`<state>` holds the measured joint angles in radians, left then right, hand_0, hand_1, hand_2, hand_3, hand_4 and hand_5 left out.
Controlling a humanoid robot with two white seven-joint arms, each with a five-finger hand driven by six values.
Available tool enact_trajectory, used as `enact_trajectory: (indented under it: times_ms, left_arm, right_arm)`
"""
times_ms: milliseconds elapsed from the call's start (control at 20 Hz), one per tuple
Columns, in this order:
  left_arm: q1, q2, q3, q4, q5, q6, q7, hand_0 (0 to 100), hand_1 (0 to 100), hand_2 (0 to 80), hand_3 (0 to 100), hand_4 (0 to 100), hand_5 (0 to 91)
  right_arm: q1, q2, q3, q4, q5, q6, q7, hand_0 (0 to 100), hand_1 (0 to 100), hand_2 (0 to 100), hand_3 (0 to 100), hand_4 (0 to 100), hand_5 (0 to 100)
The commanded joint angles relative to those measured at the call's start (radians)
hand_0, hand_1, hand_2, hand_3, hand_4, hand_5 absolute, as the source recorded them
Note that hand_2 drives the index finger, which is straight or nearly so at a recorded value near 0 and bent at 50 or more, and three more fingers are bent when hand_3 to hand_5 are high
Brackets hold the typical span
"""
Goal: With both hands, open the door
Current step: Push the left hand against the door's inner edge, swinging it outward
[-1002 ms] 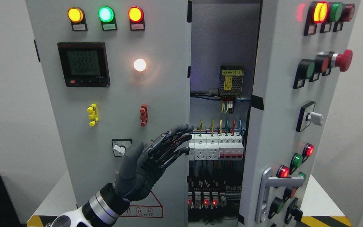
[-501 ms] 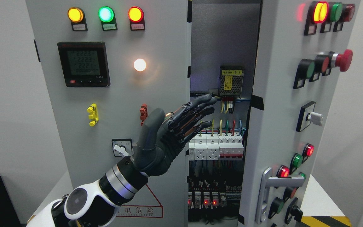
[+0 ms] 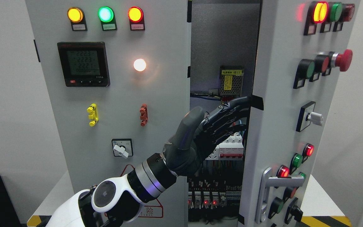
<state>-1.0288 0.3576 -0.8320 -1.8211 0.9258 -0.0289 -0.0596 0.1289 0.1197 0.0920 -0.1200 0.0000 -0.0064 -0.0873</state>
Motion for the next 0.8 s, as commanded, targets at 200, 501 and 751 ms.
enact_trajectory:
  times_ms: [200, 501, 751]
  left_arm:
    - [-0.059, -0.100, -0.093, 0.031, 0.001, 0.000, 0.001, 0, 0, 0.0, 0, 0, 0.0]
    - [-0.063, -0.114, -0.102, 0.026, 0.002, -0.002, 0.043, 0, 0, 0.0, 0, 0, 0.0]
    - [-0.085, -0.128, -0.127, 0.026, 0.002, -0.002, 0.043, 0, 0, 0.0, 0, 0, 0.0]
  right_arm:
    - [0.000, 0.000, 0.000, 0.000, -0.011, 0.000, 0.000, 0, 0, 0, 0, 0, 0]
    - [0.000, 0.000, 0.000, 0.000, -0.011, 0.000, 0.000, 0, 0, 0, 0, 0, 0]
    - [0.000, 0.000, 0.000, 0.000, -0.011, 0.000, 0.000, 0, 0, 0, 0, 0, 0]
